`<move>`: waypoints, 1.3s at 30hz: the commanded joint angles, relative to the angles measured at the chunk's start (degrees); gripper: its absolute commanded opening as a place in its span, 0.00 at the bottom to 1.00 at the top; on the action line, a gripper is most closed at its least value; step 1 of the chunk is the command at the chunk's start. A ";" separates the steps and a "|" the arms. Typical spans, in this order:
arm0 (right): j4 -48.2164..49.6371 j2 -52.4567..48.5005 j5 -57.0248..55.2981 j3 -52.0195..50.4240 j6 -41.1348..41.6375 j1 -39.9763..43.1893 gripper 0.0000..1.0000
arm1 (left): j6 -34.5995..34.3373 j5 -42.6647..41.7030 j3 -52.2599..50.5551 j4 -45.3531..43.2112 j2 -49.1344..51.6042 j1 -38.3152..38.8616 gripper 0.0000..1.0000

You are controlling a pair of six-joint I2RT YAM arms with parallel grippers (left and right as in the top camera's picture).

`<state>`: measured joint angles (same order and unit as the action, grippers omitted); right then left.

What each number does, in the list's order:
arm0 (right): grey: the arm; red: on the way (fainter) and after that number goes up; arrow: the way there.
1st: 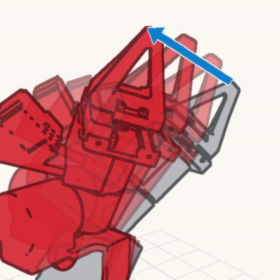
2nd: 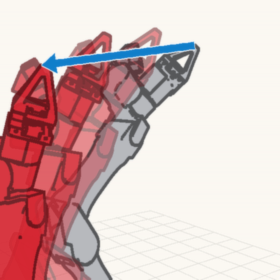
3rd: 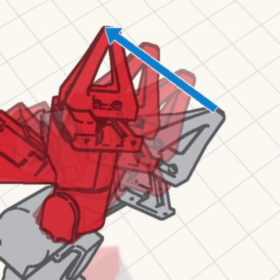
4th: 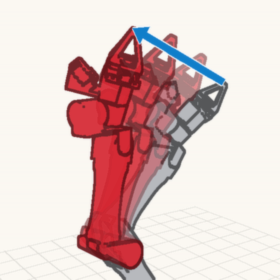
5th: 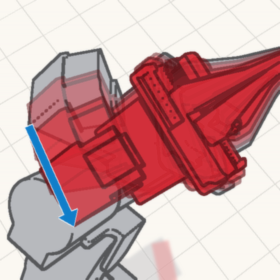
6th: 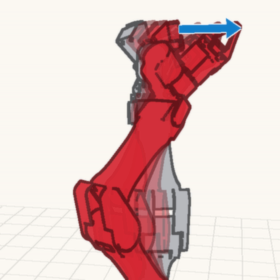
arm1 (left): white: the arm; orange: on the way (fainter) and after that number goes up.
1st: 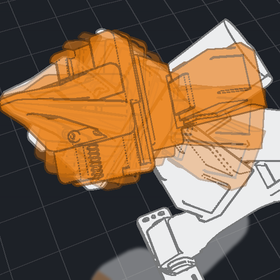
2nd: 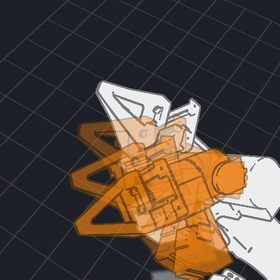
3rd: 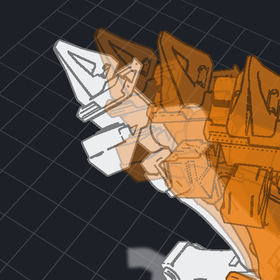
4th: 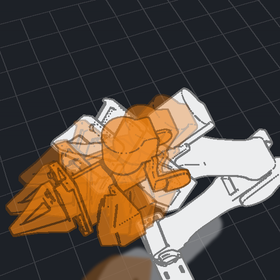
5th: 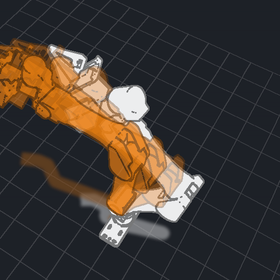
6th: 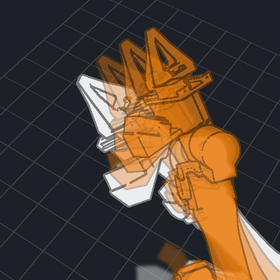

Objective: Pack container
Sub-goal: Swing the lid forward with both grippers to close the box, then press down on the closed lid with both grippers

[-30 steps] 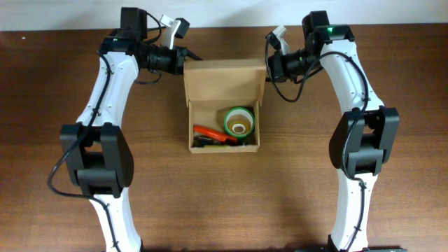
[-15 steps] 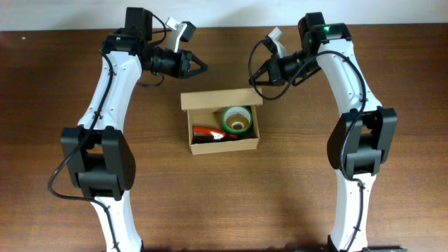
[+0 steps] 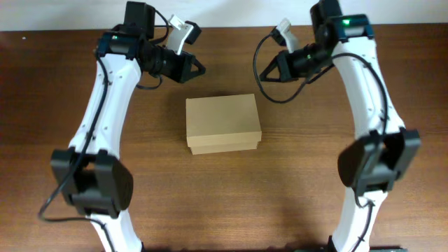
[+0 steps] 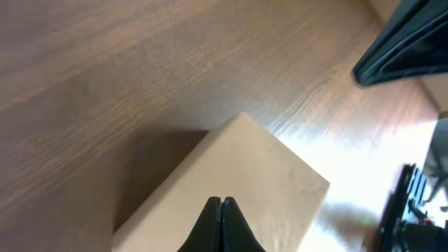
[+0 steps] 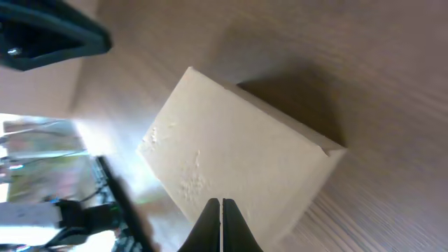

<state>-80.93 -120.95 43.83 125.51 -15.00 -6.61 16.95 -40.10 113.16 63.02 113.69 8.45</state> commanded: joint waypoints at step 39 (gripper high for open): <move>2.80 16.26 -32.00 -24.33 11.04 -13.00 0.04 | -1.90 27.23 -24.00 5.97 -14.05 6.97 0.02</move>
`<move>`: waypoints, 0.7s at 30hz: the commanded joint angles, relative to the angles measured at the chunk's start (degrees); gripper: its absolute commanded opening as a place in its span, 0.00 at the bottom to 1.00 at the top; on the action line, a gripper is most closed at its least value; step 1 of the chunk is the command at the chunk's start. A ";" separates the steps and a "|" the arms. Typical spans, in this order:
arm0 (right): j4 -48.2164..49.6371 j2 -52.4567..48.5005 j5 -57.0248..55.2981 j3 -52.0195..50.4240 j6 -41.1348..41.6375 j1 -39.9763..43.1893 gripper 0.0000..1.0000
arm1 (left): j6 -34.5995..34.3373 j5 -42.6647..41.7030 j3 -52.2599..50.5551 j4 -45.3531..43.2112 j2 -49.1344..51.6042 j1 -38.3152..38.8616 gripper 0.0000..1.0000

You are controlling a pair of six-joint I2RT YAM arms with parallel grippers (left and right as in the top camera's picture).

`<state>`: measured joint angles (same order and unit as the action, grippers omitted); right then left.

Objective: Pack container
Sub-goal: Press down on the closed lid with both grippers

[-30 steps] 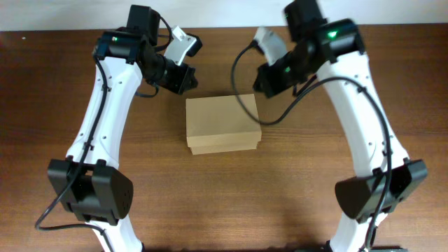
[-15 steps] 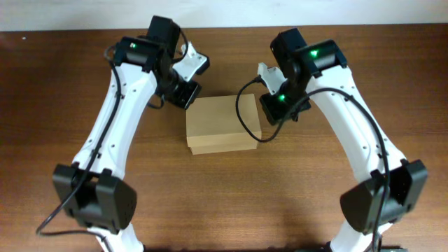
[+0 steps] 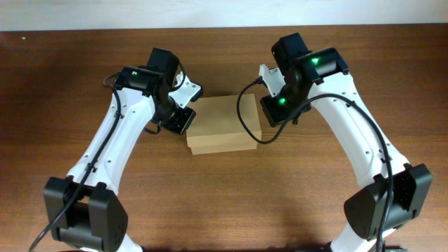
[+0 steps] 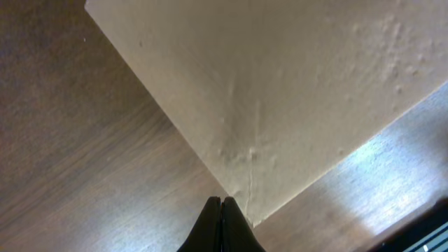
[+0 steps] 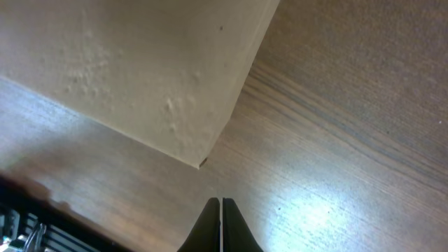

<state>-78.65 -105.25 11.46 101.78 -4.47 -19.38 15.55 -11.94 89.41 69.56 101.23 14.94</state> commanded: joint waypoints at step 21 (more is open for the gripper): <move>6.08 -5.18 0.98 -4.48 0.50 -5.09 0.04 | -0.76 -0.90 -4.26 -2.80 -1.55 3.19 0.02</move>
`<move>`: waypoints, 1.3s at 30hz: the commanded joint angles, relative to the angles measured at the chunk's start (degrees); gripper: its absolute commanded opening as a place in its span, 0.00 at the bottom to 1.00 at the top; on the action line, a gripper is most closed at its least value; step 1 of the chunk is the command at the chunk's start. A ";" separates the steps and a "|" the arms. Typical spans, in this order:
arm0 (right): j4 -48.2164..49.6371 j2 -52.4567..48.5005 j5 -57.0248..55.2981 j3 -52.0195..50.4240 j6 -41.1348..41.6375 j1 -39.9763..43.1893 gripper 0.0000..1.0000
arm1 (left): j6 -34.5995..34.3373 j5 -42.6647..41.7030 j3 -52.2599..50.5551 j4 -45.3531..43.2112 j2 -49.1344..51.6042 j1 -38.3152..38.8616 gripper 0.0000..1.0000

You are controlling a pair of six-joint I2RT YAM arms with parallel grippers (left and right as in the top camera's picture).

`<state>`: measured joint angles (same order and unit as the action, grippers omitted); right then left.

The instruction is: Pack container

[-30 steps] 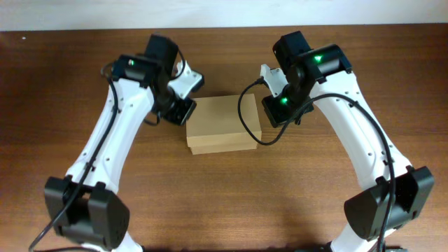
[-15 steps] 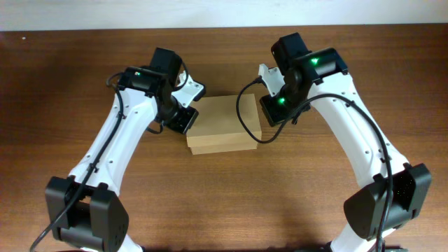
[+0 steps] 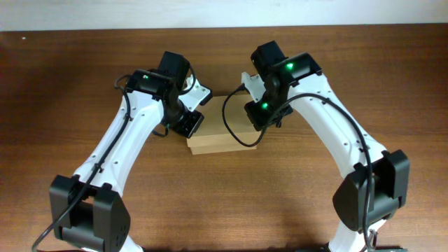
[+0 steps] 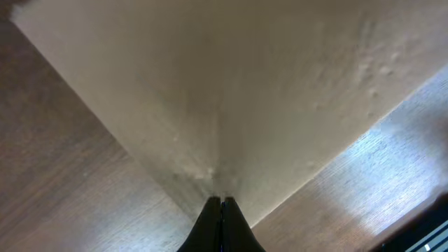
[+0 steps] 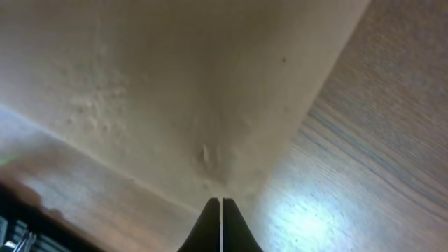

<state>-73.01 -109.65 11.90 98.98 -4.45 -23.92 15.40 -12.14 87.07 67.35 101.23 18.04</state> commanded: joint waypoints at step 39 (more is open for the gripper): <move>-2.93 -0.20 -10.05 24.17 2.40 13.35 0.04 | -2.40 13.81 22.12 -9.49 -1.73 -14.12 0.12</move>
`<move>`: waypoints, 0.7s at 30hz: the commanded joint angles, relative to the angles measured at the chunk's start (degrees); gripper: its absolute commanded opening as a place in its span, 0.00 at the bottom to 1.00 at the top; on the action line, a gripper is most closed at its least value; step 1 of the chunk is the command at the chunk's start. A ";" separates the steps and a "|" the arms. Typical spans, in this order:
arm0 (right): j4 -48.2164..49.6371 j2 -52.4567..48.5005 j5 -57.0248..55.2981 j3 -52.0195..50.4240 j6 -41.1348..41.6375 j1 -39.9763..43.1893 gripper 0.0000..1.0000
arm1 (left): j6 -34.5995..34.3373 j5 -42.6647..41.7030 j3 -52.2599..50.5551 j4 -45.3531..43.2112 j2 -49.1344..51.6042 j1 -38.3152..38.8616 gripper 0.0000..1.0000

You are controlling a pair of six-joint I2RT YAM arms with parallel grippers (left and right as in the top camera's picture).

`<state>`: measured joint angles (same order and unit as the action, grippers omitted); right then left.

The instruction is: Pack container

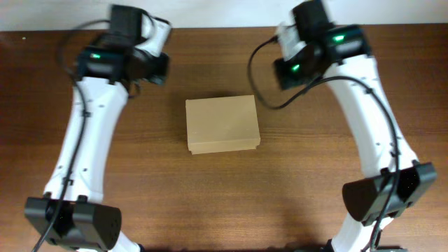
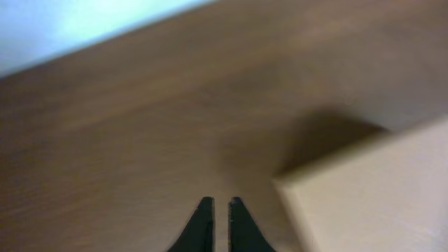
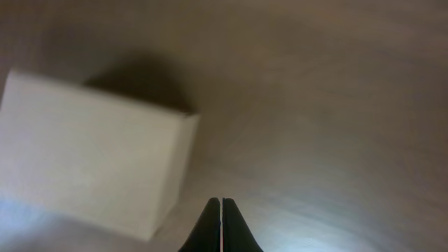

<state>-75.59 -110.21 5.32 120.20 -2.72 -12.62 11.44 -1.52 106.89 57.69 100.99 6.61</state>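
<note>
A closed tan cardboard box (image 1: 222, 124) lies flat in the middle of the wooden table. Both arms are raised over the back of the table, one on each side of the box. In the left wrist view my left gripper (image 2: 217, 204) hangs over bare wood with a narrow gap between its fingers and nothing in it; a corner of the box (image 2: 371, 199) lies to its right. My right gripper (image 3: 222, 203) is shut and empty, with the box (image 3: 91, 161) below and to its left. Both wrist views are blurred.
The brown wooden table (image 1: 224, 203) runs to a pale wall strip along its far edge (image 1: 224, 14). The two arm bases stand at the near corners, left (image 1: 70, 220) and right (image 1: 381, 196).
Both grippers were pressed down on the box lid, shut. Now both are lifted off and drawn back to the far left and far right. The left fingers have parted slightly. The box stays put.
Both grippers first hovered shut behind the box on either side. They then stood at the box's left and right edges, and after that pressed on the lid near its middle. Now they are back up and apart, and the box lies closed where it was.
</note>
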 commanded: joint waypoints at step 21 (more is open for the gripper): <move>-2.03 0.35 1.09 7.10 1.55 18.60 0.99 | 2.32 3.26 4.81 -2.16 -1.49 -20.02 1.00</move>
<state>-77.76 -110.21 5.52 126.21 -1.52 6.22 13.28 1.56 110.61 55.81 100.90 -13.26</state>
